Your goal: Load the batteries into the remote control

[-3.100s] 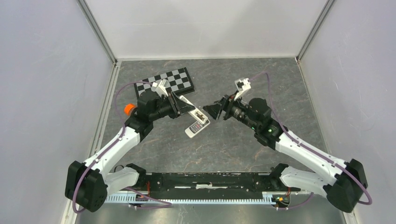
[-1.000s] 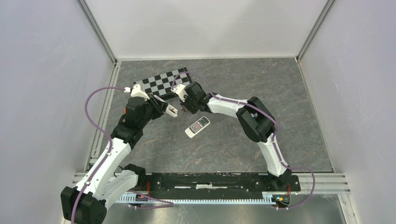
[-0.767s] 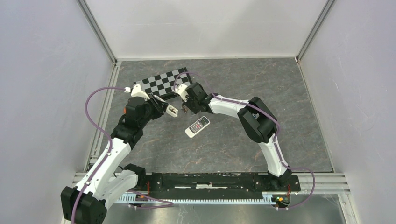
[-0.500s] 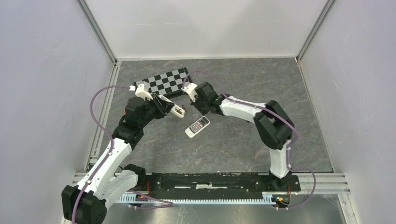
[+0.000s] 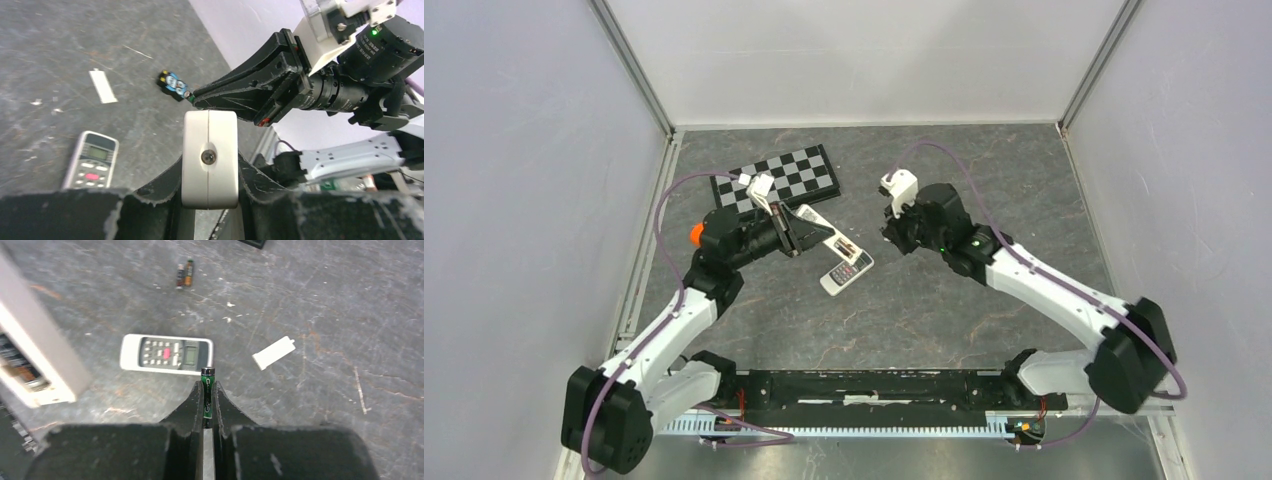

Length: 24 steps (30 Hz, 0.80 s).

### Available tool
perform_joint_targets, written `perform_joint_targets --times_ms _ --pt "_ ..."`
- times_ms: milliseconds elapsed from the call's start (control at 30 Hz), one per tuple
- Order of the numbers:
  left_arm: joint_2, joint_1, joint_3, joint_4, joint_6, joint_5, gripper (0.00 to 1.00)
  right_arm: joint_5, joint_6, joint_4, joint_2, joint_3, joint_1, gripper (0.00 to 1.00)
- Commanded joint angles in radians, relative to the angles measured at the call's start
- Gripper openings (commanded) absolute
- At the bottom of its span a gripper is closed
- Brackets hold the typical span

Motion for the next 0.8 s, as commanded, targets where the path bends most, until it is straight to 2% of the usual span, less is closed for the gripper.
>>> perform_joint_targets --times_ms 0,133,300,667,767 --pt "0.042 -0.03 -0.001 0.15 -0.122 0.083 0.02 -0.117 0.105 0.004 -0.173 -0.045 0.004 0.03" --pt "0.093 -0.038 0.019 0.113 -0.194 0.041 0.02 -0.173 0.161 0.016 -0.255 -0.072 0.004 0.04" --pt "0.195 -0.038 0.117 -0.024 -0.209 0.02 0.02 -0.189 0.213 0.042 -0.275 -0.074 0.004 0.04" --pt "0.379 -0.037 0.136 0.122 -0.431 0.164 0.02 -0.253 0.218 0.065 -0.189 -0.059 0.007 0.04" --pt "0.409 -0.039 0.137 0.144 -0.446 0.181 0.02 -0.274 0.209 0.072 -0.16 -0.059 0.008 0.04"
